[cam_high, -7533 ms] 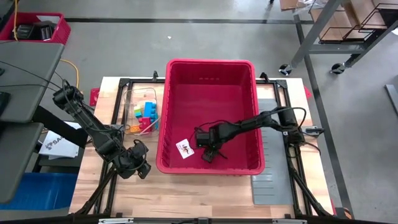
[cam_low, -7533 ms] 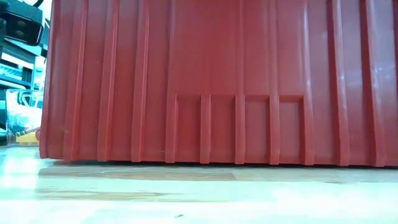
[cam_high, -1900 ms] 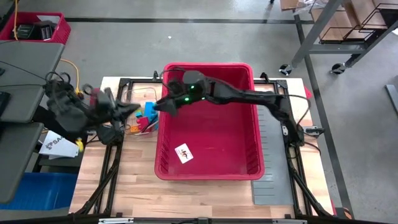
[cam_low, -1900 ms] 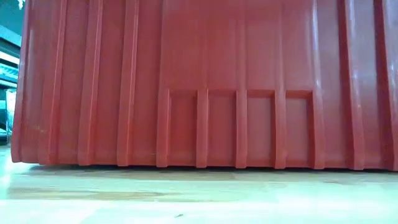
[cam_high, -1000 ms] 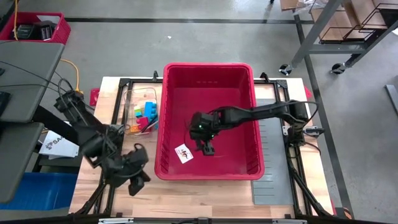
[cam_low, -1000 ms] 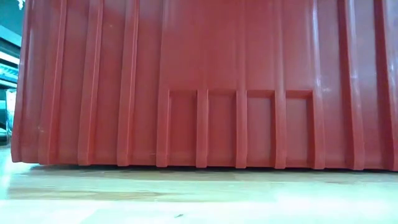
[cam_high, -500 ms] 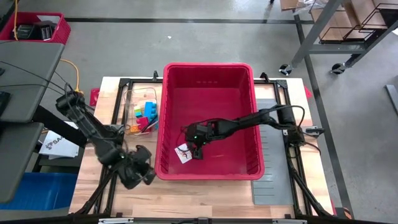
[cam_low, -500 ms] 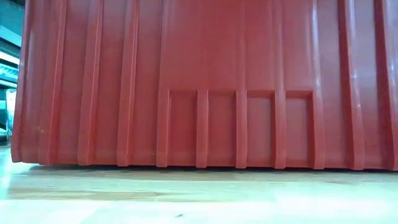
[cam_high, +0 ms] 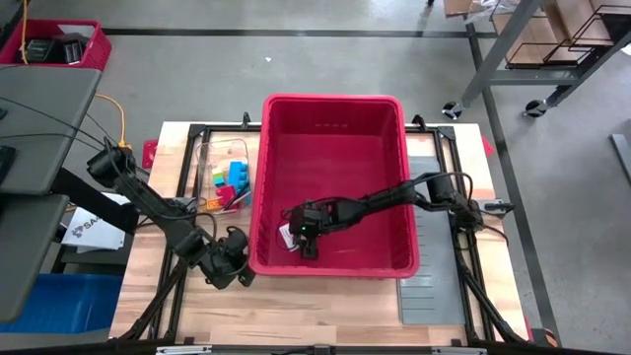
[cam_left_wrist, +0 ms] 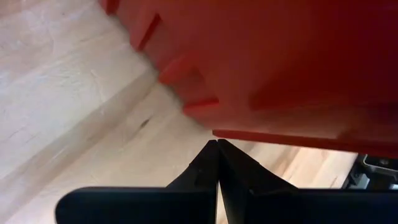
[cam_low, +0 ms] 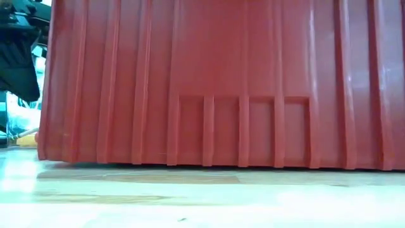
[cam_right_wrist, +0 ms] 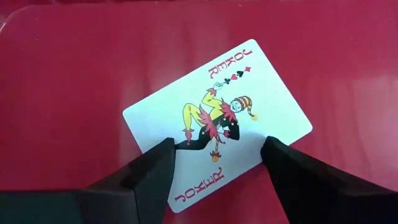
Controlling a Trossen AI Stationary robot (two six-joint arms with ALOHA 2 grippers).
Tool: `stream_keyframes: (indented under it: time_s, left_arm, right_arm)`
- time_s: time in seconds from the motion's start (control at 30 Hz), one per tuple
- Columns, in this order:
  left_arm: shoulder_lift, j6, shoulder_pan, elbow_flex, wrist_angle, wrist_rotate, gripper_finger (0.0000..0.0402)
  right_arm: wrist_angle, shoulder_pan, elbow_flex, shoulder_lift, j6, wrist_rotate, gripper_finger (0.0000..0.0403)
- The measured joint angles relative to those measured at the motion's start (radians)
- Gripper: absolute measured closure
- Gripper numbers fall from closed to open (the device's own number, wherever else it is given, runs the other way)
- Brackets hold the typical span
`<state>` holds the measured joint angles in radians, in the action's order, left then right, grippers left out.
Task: Sort blocks
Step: Remove the game card from the bin
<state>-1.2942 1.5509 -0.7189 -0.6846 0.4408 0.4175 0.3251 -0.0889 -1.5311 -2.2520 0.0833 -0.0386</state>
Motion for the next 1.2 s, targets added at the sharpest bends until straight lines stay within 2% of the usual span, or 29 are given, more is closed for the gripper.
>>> stream_keyframes:
  time_s: [0.17, 0.27, 0.37, 0.5, 0.57, 0.7, 0.83, 0.97, 1.1, 1.13, 1.2]
  left_arm:
    - [-0.005, 0.012, 0.001, 0.0, -0.01, 0.005, 0.0402]
    - [-0.01, 0.015, 0.001, 0.0, -0.016, 0.004, 0.0402]
    - [-0.01, 0.021, 0.001, 0.0, -0.02, 0.003, 0.0402]
    - [-0.01, 0.047, 0.001, 0.0, -0.027, -0.018, 0.0402]
    - [-0.014, 0.058, 0.001, -0.001, -0.037, -0.035, 0.0402]
    - [-0.016, 0.067, -0.001, -0.002, -0.051, -0.071, 0.0402]
    - [-0.016, 0.067, -0.006, -0.002, -0.051, -0.076, 0.0402]
    - [-0.019, 0.071, -0.003, -0.003, -0.049, -0.057, 0.0402]
    - [-0.026, 0.079, -0.003, -0.006, -0.052, -0.041, 0.0402]
    - [-0.028, 0.08, -0.003, -0.006, -0.049, -0.041, 0.0402]
    - [-0.029, 0.085, -0.004, -0.006, -0.051, -0.039, 0.0402]
  right_arm:
    - [0.009, -0.012, -0.006, -0.035, 0.008, -0.034, 0.0161]
    - [0.016, -0.023, -0.008, -0.049, 0.033, -0.051, 0.0182]
    - [0.017, -0.031, -0.008, -0.049, 0.094, -0.032, 0.024]
    - [0.009, -0.032, -0.008, -0.051, 0.165, 0.054, 0.0362]
    - [0.008, -0.03, -0.008, -0.052, 0.19, 0.105, 0.0389]
    - [0.009, -0.01, -0.008, -0.058, 0.226, 0.219, 0.04]
    - [-0.014, 0.015, -0.008, -0.061, 0.194, 0.275, 0.0402]
    - [-0.013, 0.069, 0.012, 0.028, 0.174, 0.249, 0.0403]
    - [0.049, 0.166, 0.011, 0.055, 0.168, 0.163, 0.0403]
    - [0.061, 0.188, 0.011, 0.056, 0.167, 0.168, 0.0403]
    - [0.062, 0.22, 0.011, 0.059, 0.142, 0.241, 0.0403]
